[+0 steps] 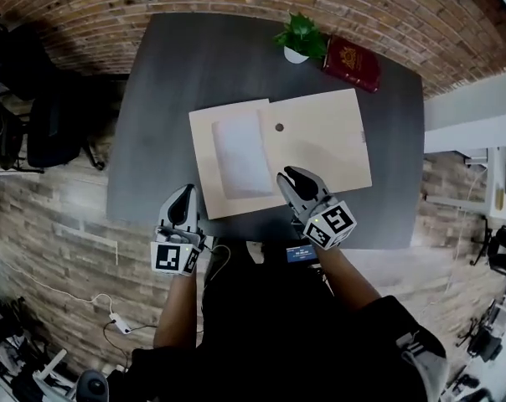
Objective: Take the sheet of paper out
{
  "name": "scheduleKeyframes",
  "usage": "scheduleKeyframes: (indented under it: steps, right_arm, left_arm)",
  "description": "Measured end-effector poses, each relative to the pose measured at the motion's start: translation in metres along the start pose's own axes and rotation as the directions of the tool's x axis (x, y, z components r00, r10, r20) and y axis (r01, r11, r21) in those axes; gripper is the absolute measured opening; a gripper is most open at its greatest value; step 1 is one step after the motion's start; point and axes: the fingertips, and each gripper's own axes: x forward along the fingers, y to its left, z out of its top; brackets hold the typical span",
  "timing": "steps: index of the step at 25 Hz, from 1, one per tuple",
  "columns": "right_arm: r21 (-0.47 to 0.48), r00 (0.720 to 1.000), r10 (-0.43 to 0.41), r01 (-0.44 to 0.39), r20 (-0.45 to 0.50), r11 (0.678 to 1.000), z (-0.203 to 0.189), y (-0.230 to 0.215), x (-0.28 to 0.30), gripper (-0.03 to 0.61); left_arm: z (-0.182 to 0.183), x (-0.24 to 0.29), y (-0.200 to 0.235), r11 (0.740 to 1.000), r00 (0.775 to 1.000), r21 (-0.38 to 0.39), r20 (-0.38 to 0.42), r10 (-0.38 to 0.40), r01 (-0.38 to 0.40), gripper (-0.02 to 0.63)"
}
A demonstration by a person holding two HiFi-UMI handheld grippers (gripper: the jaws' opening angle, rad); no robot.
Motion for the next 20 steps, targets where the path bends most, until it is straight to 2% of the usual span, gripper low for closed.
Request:
scheduleKeyframes:
  steps: [5,9,12,16,20]
  right_arm:
    - [0.043,0.993,-0.078,0.082,-0.093,0.996,-0.014,-0.019,0.037,0.087]
    - [0.069,0.97,-0.141,0.157,-0.196,0.985,-0.034,-0.037,0.053,0.087]
    - [0.099,0.955,-0.145,0.176,-0.259,0.979,-0.052,-0.043,0.071,0.087]
    - [0.097,0.923,-0.136,0.182,-0.361,0.979,-0.077,-0.056,0.086,0.087]
    - [0.097,0.897,-0.129,0.187,-0.424,0.978,-0.096,-0.067,0.097,0.087]
  left_arm:
    - [-0.021,0.035,0.03,0.996,0.994,-0.009,-0.055,-0.093,0.093,-0.005]
    - [-0.038,0.053,0.044,0.987,0.984,-0.032,-0.08,-0.159,0.157,-0.005]
    - [-0.045,0.06,0.058,0.982,0.979,-0.034,-0.071,-0.189,0.187,-0.005]
    - [-0.061,0.075,0.053,0.97,0.964,-0.055,-0.118,-0.24,0.235,-0.005]
    - [-0.068,0.085,0.052,0.968,0.961,-0.063,-0.116,-0.25,0.244,-0.005]
